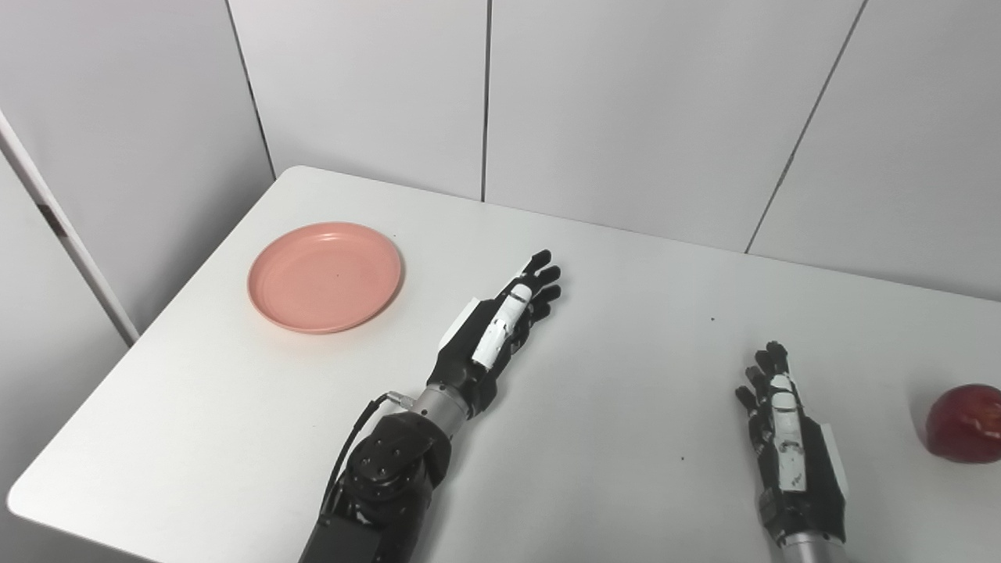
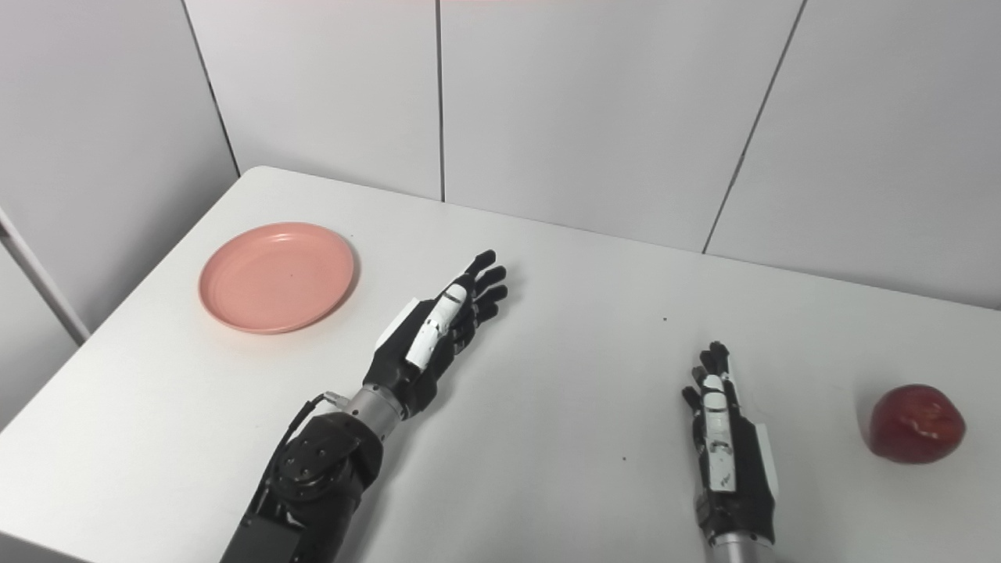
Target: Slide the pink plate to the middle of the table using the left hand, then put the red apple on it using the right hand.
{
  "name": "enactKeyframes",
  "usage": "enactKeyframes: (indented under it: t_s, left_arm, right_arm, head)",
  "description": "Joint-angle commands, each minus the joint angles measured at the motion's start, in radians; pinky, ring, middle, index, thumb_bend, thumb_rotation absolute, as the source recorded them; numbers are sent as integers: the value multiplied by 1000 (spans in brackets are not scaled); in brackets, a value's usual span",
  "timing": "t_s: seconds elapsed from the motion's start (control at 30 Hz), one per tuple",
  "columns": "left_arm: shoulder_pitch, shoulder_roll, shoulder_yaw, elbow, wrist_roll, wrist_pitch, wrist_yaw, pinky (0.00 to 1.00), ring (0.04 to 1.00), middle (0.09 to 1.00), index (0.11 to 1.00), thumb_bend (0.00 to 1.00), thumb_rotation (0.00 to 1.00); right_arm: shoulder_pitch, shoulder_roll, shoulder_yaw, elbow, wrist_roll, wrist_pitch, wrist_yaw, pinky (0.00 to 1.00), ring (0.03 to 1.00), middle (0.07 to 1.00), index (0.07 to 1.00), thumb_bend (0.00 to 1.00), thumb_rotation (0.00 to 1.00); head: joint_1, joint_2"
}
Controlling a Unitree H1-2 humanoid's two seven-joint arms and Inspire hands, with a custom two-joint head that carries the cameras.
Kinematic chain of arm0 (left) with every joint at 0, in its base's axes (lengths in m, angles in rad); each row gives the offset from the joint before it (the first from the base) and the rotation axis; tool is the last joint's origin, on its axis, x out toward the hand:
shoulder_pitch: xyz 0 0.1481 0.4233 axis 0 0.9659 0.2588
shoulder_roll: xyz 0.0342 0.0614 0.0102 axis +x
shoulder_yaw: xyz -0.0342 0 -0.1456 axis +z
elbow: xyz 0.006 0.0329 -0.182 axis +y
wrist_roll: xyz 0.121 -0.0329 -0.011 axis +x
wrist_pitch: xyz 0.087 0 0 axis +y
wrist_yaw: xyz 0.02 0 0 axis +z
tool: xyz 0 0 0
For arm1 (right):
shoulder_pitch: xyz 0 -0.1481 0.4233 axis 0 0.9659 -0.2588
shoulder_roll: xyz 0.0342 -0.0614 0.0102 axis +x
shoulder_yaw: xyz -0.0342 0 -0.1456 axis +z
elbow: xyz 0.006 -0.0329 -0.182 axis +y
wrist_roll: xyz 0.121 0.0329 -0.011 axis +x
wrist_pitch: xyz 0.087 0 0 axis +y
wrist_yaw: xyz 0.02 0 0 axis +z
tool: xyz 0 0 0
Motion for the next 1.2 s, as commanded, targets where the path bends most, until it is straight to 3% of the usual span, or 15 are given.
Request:
enactKeyframes:
  t_s: [0.0, 0.07, 0.13, 0.2, 0.5, 0.77, 1.17]
  left_arm:
    - [-51, 17, 13, -47, -11, -13, -8, 952, 942, 958, 942, 414, 1000]
    - [-63, 29, 24, -58, -17, -11, -10, 947, 945, 959, 941, 422, 1000]
    - [-76, 40, 37, -71, -18, -6, -5, 944, 948, 961, 939, 423, 1000]
    - [-92, 53, 50, -85, -19, -1, 0, 945, 955, 965, 945, 414, 1000]
    - [-148, 84, 122, -101, -34, -1, 32, 929, 938, 948, 930, 400, 1000]
    - [-198, 118, 191, -80, -41, 5, 53, 931, 935, 944, 923, 398, 1000]
    - [-242, 216, 292, 18, -55, -67, 68, 898, 917, 924, 897, 388, 1000]
  right_arm:
    - [-45, 2, -5, 96, -1, -84, 8, 1000, 1000, 1000, 1000, 170, 1000]
    - [-75, 5, -5, 190, -6, -143, 10, 1000, 1000, 1000, 1000, 296, 1000]
    - [-56, 3, -6, 137, -4, -118, 9, 1000, 1000, 1000, 1000, 318, 1000]
    - [-34, 1, -6, 71, 0, -80, 6, 1000, 1000, 1000, 1000, 226, 1000]
    - [-16, -6, -8, 21, 0, -65, 9, 1000, 1000, 1000, 1000, 142, 1000]
    - [-16, -9, -12, 22, 9, -62, 12, 1000, 1000, 1000, 1000, 142, 1000]
    - [-15, -15, -14, 12, 11, -46, 14, 1000, 1000, 1000, 1000, 158, 1000]
  head:
    - [2, 0]
    - [4, -1]
    - [6, -2]
    - [9, -2]
    - [17, -6]
    - [29, -12]
    - [46, -17]
